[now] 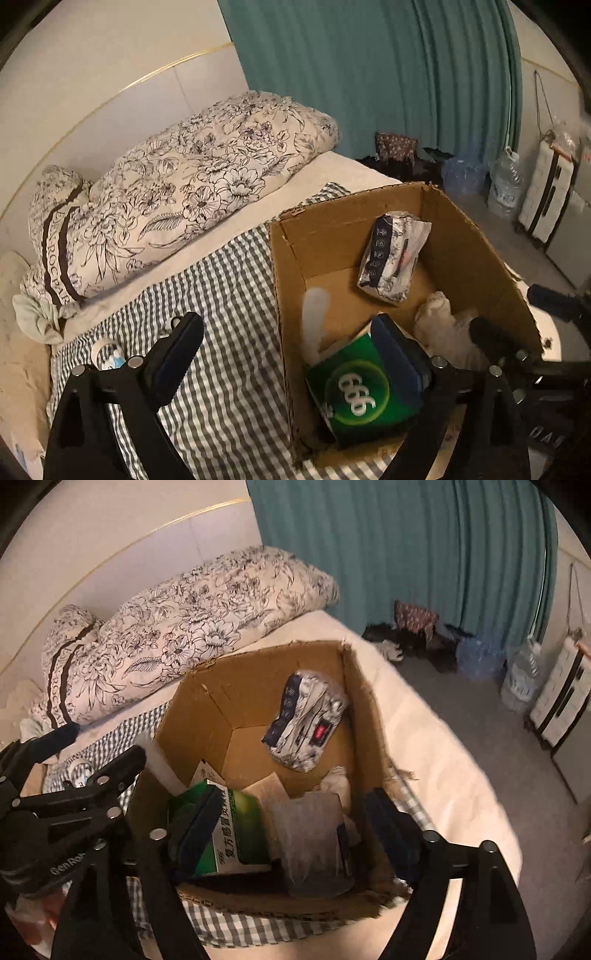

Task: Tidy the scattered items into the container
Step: 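Carry the strip and swab tub into the cardboard box and release both, then return both grippers over the remaining items on the sheet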

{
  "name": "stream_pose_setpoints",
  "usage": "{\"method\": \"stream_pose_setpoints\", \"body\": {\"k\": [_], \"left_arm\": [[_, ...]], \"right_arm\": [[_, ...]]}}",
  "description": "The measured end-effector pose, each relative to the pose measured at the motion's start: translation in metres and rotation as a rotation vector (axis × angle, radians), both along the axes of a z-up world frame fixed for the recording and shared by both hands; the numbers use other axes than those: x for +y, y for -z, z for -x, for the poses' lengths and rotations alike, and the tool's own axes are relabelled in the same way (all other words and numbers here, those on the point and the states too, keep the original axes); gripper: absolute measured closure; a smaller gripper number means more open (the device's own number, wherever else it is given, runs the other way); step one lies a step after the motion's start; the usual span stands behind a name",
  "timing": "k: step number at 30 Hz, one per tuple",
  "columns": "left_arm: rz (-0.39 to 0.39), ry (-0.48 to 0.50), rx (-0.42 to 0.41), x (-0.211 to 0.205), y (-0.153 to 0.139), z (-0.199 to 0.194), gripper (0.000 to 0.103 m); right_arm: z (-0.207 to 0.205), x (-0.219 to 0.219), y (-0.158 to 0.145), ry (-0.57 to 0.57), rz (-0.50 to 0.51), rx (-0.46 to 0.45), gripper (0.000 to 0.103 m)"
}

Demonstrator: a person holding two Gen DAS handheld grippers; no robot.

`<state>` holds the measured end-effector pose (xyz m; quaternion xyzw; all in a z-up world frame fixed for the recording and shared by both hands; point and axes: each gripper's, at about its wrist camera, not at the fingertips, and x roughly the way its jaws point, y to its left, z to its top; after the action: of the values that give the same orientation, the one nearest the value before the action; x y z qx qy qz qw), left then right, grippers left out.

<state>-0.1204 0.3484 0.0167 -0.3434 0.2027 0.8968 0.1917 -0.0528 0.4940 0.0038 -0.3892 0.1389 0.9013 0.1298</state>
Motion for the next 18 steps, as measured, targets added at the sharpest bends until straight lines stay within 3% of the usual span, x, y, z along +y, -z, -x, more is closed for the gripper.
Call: {"method": "stream_pose_setpoints", "body": {"k": [3, 5, 10, 18], "left_arm": [[0.022, 0.002, 0.031, -0.009, -0.005, -0.011, 0.008], [0.031, -0.015, 0.047, -0.016, -0.008, -0.015, 0.002], [0.013, -0.039, 0.039, -0.044, -0.017, -0.029, 0.001], [-0.017, -0.098, 0.080, -0.106, -0.024, -0.048, 0.000]], "right_arm": [[-0.016, -0.003, -0.007, 0.000, 0.014, 0.031, 0.020], [-0.023, -0.005, -0.012, -0.002, 0.020, 0.040, 0.020], [-0.046, -0.017, -0.020, 0.015, 0.016, 0.042, 0.020], [-0.076, -0.069, -0.027, -0.027, -0.031, 0.078, 0.020]]}}
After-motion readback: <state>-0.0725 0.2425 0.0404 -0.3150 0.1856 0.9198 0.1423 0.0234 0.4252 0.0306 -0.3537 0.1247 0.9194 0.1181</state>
